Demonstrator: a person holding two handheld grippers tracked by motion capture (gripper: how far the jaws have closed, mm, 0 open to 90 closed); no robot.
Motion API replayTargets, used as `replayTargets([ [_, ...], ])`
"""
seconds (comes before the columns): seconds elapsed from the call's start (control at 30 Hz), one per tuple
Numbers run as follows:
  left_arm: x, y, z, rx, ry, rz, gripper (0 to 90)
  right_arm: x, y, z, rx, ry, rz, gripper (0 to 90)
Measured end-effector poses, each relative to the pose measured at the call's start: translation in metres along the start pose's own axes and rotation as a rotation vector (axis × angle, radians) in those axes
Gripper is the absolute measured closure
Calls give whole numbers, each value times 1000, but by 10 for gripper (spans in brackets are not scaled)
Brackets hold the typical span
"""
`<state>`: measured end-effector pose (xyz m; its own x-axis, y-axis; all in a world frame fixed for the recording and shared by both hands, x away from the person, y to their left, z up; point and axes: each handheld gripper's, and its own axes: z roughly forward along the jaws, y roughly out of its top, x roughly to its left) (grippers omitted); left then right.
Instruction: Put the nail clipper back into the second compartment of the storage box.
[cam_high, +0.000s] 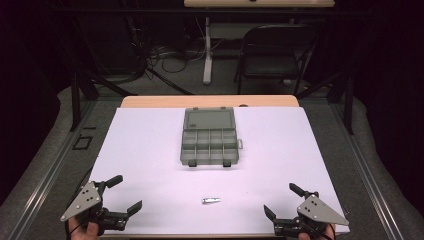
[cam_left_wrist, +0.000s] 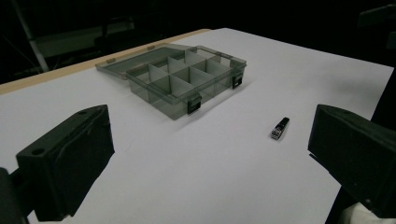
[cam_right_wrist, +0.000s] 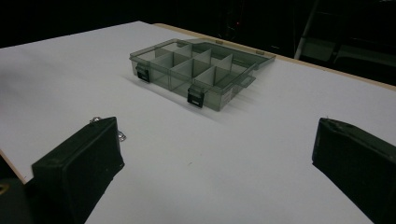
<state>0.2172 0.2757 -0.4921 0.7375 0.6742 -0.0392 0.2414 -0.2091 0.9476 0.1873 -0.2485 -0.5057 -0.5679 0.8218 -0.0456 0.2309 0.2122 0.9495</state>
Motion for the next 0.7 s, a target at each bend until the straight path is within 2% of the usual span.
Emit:
replayTargets([
  [0.2, 0, -1, -2, -5, -3, -13, 1, 2, -1, 1, -14, -10, -2, 11],
  [0.33, -1, 1, -2, -2, -5, -25, 1, 3, 0, 1, 2, -9, -17, 12],
  [0.43, -2, 4, 0, 20, 6, -35, 1, 3, 0, 0, 7, -10, -12, 12],
  [0.7, -2, 15, 13, 38, -42, -32, 2, 0, -1, 0, 4, -13, -6, 12],
])
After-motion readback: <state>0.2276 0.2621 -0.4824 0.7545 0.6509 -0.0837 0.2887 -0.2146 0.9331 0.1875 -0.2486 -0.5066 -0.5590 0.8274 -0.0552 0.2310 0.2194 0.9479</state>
